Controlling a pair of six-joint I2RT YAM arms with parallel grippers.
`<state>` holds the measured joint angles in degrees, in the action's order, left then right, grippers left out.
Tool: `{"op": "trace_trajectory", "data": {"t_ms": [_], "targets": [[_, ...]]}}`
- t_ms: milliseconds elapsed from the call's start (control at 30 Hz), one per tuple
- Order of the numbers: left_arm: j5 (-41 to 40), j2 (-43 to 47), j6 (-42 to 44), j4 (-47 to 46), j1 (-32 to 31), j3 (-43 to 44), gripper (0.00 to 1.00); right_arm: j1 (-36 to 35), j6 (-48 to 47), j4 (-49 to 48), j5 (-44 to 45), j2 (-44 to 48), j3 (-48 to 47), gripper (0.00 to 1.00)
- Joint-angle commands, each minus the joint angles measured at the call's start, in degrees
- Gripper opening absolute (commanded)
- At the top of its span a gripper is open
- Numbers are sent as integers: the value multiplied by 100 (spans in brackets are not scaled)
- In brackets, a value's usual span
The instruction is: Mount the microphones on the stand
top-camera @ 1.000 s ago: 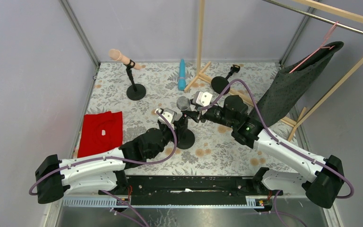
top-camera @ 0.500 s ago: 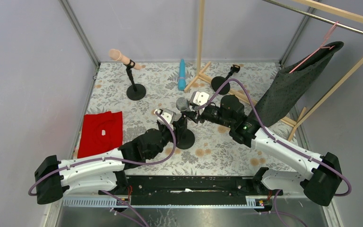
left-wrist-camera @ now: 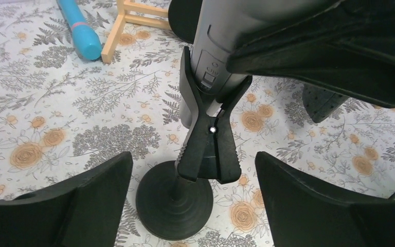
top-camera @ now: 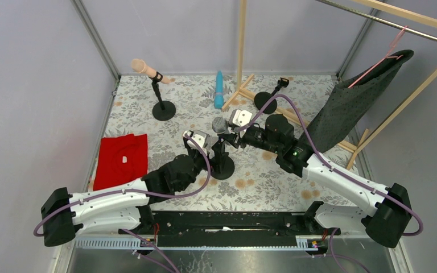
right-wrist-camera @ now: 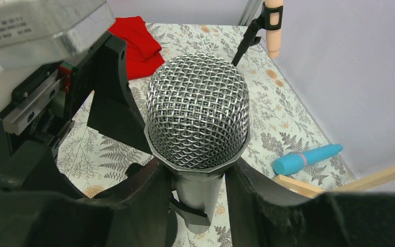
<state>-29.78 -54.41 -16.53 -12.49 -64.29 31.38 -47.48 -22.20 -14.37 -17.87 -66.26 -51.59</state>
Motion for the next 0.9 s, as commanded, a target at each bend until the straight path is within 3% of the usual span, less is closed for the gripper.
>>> {"op": "trace_trajectory", "data": {"t_ms": [0,400,667,867], "targets": [[-112,208,11,-104,13,38,98,-1,286,325,-70,52,-203,14],[78,667,177,106,21,19,99,-2,734,27,-89,200,-466,66],[153,1213,148,642,22,44,99,-2,897,-44,99,483,-438,81],[711,2119,298,804,13,-43,99,-14,1126,-1014,466,1534,1005,84]]}}
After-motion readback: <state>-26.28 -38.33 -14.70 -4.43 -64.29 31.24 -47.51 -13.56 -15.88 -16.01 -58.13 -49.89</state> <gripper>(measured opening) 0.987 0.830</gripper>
